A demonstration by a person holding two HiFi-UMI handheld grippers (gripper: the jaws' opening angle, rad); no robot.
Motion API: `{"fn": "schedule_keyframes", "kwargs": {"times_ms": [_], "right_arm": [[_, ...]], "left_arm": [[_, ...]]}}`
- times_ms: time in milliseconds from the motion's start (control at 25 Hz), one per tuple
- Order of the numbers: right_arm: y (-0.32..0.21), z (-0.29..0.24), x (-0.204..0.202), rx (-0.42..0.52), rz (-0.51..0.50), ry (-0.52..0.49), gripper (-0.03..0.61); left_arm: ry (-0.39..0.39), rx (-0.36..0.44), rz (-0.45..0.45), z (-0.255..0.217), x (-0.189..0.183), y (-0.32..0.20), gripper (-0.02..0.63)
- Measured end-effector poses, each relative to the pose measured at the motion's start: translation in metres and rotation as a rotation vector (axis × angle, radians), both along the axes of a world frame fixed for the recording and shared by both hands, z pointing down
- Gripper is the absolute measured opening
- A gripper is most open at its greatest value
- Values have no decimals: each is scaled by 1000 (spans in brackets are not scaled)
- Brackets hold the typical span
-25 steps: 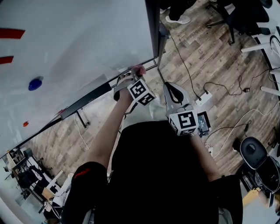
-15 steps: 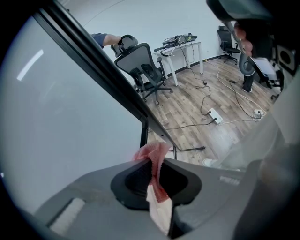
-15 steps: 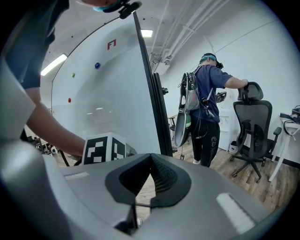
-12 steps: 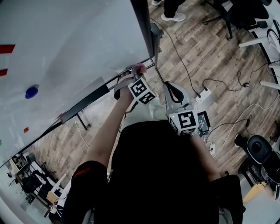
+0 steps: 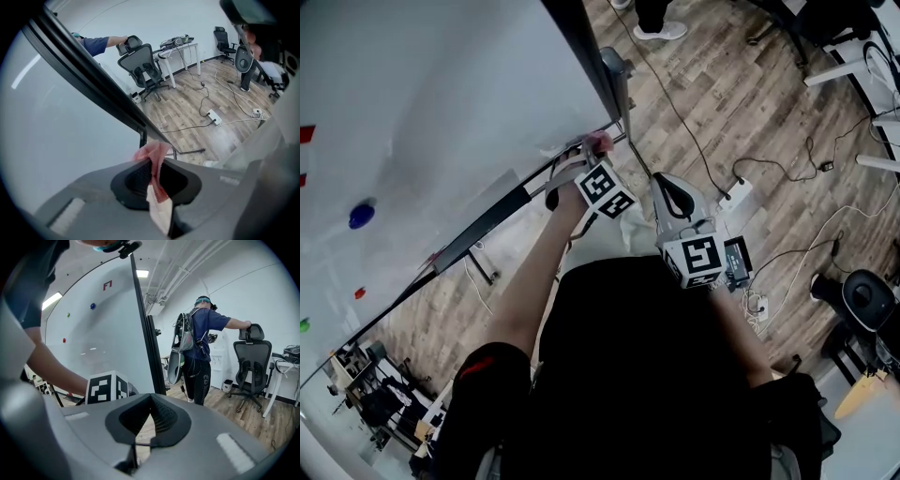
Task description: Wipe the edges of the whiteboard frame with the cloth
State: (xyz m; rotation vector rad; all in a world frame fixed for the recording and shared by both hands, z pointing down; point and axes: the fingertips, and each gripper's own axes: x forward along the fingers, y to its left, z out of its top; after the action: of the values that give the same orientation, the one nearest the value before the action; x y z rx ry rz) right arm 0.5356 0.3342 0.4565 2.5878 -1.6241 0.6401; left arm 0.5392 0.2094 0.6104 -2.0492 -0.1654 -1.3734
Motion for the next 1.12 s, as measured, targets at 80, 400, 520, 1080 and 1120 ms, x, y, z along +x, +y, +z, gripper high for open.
{"fn": "schedule_keyframes", "kwargs": {"times_ms": [80,400,520,1080,1120], "right_arm": [[1,-1,-1,-1,9,0,2],[12,-2,0,-10,59,3,2],[17,-3,2,-13,78,6,2],[32,0,5,-25,144,10,2],[33,-1,6,-24,149,11,2]], "left_arm": [[2,1,6,-1,2,1,43],[14,-8,26,-3,10,7,43],[16,-10,35,-3,15,10,43],[24,-15,68,-1,32,22,43],[26,-15,70,-1,33,22,43]]}}
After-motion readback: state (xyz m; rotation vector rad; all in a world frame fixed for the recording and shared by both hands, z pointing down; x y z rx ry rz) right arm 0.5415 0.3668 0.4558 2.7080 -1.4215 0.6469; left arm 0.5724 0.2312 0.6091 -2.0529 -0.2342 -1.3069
